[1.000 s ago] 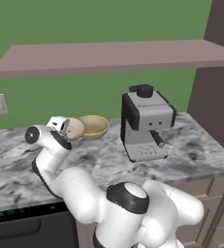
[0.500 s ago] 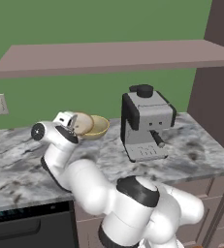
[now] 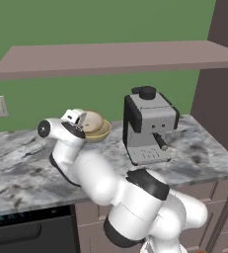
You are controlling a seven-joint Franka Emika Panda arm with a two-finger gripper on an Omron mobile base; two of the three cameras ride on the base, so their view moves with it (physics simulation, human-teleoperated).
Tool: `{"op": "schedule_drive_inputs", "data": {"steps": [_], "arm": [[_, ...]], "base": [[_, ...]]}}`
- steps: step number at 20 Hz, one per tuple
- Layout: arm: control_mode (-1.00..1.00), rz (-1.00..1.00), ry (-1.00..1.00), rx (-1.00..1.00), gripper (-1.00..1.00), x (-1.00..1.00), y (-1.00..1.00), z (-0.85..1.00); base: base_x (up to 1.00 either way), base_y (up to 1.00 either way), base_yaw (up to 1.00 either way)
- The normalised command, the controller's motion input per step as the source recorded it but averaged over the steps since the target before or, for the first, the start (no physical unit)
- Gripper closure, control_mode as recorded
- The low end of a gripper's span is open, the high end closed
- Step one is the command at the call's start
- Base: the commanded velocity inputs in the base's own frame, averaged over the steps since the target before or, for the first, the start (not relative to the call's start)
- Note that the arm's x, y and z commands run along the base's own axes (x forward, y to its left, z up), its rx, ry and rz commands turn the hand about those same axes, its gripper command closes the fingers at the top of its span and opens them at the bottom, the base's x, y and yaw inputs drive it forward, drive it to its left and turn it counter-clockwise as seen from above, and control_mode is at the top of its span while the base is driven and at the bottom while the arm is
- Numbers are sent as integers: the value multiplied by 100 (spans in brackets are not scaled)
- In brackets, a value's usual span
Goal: Pick up the bowls on the counter and stack them on top of one another in the open cabinet. Place the smaller bowl on top of the larger bowl.
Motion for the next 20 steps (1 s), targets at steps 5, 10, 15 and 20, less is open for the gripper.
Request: {"op": "schedule_drive_inputs", "data": {"steps": [5, 10, 15, 20], "arm": [[-100, -7, -3, 0, 100, 7, -26, 5], [-100, -6, -2, 0, 100, 9, -28, 1], [-100, -6, -1, 0, 100, 13, -31, 0], [-100, -5, 0, 0, 100, 17, -21, 0]], "base": [[0, 0, 0], [0, 0, 0], [0, 0, 0], [0, 0, 0]]}}
